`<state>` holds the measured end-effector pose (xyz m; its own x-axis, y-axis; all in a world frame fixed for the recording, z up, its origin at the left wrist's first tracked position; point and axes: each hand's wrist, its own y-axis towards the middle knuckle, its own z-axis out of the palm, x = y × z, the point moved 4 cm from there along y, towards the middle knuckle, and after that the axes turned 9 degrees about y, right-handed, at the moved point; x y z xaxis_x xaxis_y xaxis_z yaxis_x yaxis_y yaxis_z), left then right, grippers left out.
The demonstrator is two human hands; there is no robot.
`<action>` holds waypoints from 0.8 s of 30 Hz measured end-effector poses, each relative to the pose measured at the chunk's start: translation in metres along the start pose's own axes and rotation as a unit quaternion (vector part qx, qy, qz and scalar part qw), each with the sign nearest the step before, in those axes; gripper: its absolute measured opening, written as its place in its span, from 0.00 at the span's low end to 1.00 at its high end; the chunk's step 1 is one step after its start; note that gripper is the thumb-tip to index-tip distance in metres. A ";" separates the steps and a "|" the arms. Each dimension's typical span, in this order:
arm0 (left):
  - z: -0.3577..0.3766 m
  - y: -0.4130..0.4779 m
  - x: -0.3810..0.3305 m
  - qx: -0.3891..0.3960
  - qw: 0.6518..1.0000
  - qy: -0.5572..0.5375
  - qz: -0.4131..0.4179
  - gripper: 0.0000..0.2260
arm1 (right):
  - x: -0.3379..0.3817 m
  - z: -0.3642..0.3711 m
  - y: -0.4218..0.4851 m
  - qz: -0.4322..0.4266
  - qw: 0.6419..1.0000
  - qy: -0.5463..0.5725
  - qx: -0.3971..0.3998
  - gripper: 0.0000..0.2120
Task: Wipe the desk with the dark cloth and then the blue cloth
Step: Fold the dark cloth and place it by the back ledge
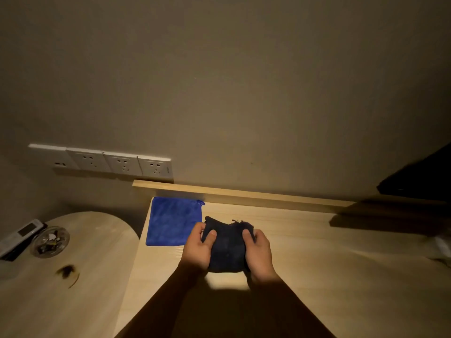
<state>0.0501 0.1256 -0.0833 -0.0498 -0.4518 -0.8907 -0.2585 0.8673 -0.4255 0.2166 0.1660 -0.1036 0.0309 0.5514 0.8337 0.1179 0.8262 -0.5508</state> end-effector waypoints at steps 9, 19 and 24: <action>0.011 0.098 0.022 -0.099 0.980 0.172 0.004 0.08 | 0.025 0.013 0.085 -0.135 0.971 -0.196 -0.009 0.09; -0.022 0.037 0.062 -0.180 0.941 0.261 0.117 0.11 | 0.016 0.035 0.060 -0.340 0.828 -0.434 -0.095 0.19; -0.091 -0.022 0.105 -0.241 0.915 0.321 0.037 0.11 | 0.024 0.112 0.020 -0.409 0.747 -0.486 0.198 0.22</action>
<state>-0.0374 0.0406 -0.1526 -0.6006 -0.5598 -0.5709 -0.6200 0.7769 -0.1095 0.1082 0.2088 -0.0994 -0.6479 -0.4918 0.5817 -0.6055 0.7959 -0.0015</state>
